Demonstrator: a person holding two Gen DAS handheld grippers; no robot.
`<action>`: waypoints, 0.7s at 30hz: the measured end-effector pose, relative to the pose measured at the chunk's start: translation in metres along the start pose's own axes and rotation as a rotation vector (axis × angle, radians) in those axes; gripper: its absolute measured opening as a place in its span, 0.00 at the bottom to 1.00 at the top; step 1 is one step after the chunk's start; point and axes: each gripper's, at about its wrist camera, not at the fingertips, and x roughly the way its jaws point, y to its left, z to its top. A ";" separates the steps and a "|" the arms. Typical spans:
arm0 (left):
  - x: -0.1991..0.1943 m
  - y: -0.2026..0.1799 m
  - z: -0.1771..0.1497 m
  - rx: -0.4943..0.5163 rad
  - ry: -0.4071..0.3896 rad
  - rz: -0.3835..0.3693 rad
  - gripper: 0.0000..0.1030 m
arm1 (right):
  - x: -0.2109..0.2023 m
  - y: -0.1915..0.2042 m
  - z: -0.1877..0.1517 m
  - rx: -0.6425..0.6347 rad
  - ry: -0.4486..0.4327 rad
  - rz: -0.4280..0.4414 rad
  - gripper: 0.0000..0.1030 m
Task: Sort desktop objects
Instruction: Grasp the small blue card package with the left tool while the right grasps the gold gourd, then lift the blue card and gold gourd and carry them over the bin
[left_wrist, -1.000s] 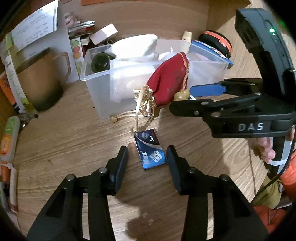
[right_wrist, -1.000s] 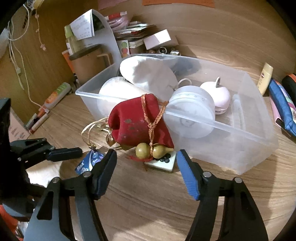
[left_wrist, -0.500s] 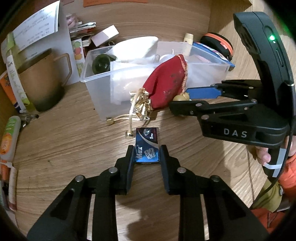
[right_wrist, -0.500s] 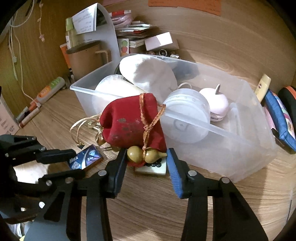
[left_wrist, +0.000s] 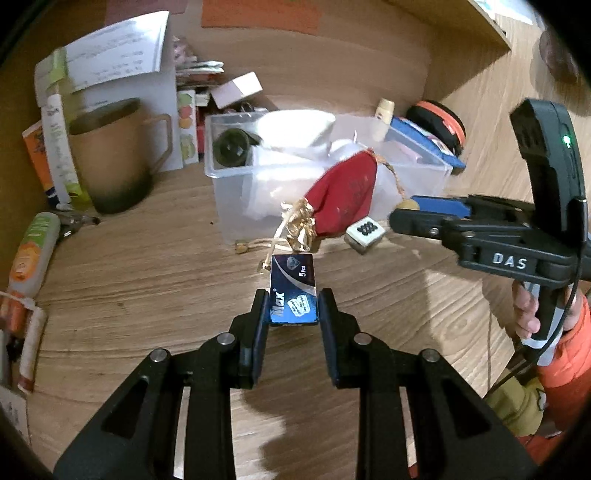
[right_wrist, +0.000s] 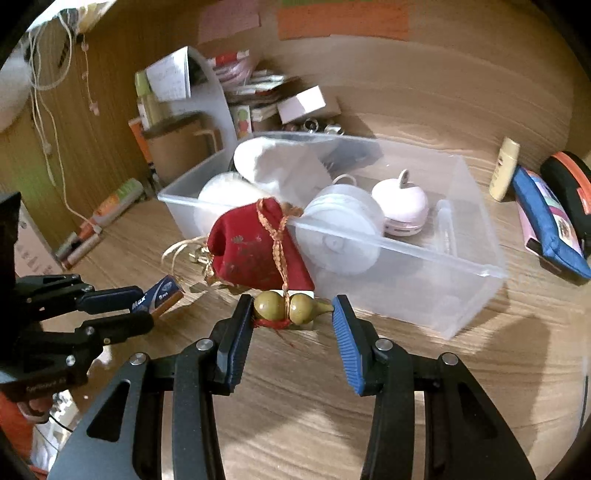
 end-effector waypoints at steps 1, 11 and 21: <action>-0.003 0.001 0.001 -0.009 -0.008 0.000 0.26 | -0.003 -0.002 0.000 0.008 -0.008 0.005 0.39; -0.023 0.007 0.011 -0.050 -0.070 0.006 0.26 | -0.031 -0.011 0.013 0.047 -0.083 0.046 0.39; -0.035 0.014 0.030 -0.068 -0.124 0.041 0.26 | -0.037 -0.017 0.042 0.050 -0.143 0.050 0.39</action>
